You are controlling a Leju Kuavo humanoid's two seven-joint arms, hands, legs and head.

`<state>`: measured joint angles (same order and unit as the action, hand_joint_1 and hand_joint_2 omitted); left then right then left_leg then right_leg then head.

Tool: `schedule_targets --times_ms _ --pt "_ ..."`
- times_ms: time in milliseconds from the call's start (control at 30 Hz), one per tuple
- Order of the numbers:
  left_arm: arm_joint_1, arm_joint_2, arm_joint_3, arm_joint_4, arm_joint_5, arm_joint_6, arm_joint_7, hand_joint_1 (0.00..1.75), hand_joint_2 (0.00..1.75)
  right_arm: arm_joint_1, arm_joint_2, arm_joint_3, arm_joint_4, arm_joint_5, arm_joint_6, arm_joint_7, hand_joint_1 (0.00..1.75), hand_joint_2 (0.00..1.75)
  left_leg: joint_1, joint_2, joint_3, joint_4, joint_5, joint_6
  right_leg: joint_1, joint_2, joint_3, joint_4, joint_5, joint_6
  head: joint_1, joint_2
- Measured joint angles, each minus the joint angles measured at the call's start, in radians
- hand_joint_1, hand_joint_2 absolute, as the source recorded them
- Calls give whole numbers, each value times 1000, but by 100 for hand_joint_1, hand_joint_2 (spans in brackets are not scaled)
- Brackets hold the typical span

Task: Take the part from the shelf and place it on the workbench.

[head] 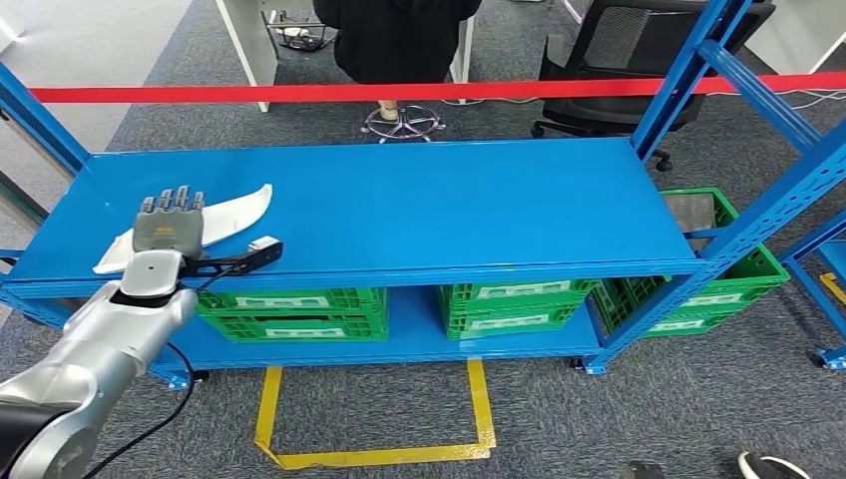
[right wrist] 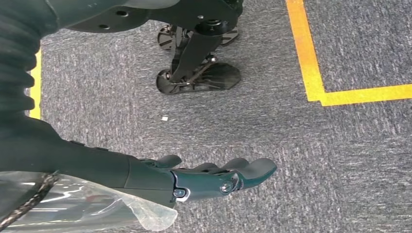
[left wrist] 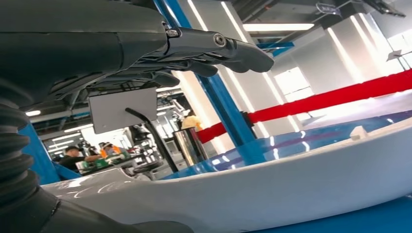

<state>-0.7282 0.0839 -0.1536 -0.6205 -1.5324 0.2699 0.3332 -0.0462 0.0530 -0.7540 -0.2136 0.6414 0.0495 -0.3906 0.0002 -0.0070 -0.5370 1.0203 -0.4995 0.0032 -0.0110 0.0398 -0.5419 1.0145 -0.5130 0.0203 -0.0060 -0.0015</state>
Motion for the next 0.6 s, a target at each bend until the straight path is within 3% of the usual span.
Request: schedule_targets --times_ms 600 --pt "-19 -4 -33 16 0 -165 55 5 175 0 0 -14 1 8 6 4 0 175 0 0 0 0 0 0 0 0 0 0 0 0 0 0"
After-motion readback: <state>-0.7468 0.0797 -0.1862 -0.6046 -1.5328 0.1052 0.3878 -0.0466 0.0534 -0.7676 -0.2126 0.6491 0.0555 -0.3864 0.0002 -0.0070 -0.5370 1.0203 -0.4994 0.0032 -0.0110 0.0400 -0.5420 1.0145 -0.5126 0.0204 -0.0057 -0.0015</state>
